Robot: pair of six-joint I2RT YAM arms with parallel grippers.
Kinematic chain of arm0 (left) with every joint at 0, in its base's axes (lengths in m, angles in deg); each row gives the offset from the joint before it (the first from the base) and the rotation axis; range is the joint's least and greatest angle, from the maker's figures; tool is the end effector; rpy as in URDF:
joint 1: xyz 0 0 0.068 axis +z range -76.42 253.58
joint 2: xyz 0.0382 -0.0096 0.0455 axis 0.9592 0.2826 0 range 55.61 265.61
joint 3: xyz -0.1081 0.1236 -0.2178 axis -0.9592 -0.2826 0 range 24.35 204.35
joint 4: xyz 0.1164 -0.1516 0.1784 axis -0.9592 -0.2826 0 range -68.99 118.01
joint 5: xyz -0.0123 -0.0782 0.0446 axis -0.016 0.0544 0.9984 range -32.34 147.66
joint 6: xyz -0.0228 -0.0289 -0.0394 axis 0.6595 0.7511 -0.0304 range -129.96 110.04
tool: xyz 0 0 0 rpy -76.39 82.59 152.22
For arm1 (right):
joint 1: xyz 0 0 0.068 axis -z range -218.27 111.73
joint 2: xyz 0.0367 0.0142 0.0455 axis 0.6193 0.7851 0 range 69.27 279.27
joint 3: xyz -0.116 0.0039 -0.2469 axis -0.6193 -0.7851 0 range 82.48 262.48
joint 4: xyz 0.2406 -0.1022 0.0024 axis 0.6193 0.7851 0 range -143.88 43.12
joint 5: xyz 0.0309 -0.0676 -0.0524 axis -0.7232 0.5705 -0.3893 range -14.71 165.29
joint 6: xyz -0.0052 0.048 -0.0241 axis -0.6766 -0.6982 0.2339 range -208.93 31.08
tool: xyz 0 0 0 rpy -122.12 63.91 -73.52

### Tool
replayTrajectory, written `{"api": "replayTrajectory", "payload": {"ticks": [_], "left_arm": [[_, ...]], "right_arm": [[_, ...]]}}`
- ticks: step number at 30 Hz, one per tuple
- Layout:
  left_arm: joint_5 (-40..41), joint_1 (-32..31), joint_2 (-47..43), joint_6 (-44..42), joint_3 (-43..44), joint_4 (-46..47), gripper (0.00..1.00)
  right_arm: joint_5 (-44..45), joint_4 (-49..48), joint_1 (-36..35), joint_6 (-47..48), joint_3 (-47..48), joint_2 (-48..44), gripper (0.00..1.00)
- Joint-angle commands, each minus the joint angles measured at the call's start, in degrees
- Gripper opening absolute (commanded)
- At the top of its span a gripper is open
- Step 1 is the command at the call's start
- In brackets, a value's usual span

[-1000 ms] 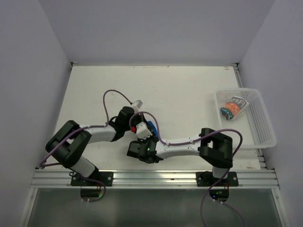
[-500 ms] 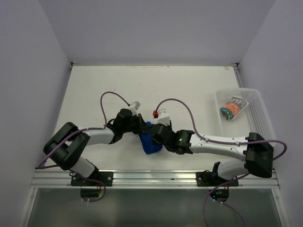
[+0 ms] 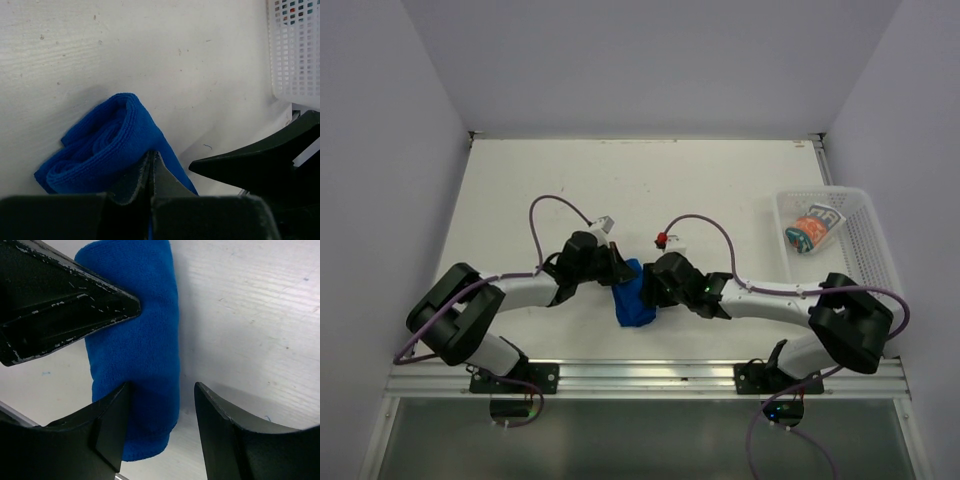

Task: Roll the towels
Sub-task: Roll the towel, then place the rolled towel into the container

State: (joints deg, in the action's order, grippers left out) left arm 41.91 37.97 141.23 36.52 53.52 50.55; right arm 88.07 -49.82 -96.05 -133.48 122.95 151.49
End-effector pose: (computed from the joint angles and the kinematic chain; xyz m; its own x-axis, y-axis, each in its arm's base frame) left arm 0.2180 -0.1679 0.1452 -0.8515 -0.2485 -0.4618 0.1833 0.6841 -0.7060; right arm 0.1575 0.2350 0.1787 -0.7936 0.0241 -0.6079 -0.2610 0.8891 0.3760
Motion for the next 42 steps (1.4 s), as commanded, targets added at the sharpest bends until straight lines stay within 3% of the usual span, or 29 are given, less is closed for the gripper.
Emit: {"api": "replayTrajectory", "payload": {"ticks": [1, 6, 8, 10, 13, 20, 24, 32, 42], "left_arm": [[2.91, 0.46, -0.55, -1.13, -2.36, -6.90, 0.00], [4.23, 0.37, -0.81, 0.54, -4.47, -5.50, 0.00], [4.50, 0.46, -0.81, 1.07, -5.34, -4.44, 0.00], [4.41, 0.46, -0.37, 1.68, -5.70, -3.83, 0.00], [4.32, 0.37, -0.63, 1.69, -5.44, -4.00, 0.00], [6.52, 0.46, -5.19, -0.16, -1.41, -8.91, 0.00], [8.27, 0.46, -8.98, -1.30, 1.50, -13.48, 0.00], [10.30, 0.46, -17.58, -2.01, 3.79, -15.78, 0.00], [4.24, 0.28, -13.73, -1.48, 4.32, -10.34, 0.00]], "right_arm": [[-5.92, -7.65, 0.12, -2.55, -1.79, 1.98, 0.57], [-8.64, -11.95, 0.04, -5.19, -3.90, 4.53, 0.58], [-9.52, -13.54, 0.04, -6.50, -4.96, 5.50, 0.51], [-9.96, -14.95, 0.04, -7.03, -5.31, 6.11, 0.35], [-9.53, -15.22, 0.12, -7.21, -5.40, 5.51, 0.18], [-5.14, -4.60, 0.04, -1.95, 0.21, 4.18, 0.00], [-1.98, 7.25, 0.03, 1.92, 5.40, 4.97, 0.00], [4.36, 15.89, -0.93, 6.75, 10.51, 5.76, 0.00], [13.40, 22.65, -5.58, 8.87, 15.86, 8.75, 0.00]]}}
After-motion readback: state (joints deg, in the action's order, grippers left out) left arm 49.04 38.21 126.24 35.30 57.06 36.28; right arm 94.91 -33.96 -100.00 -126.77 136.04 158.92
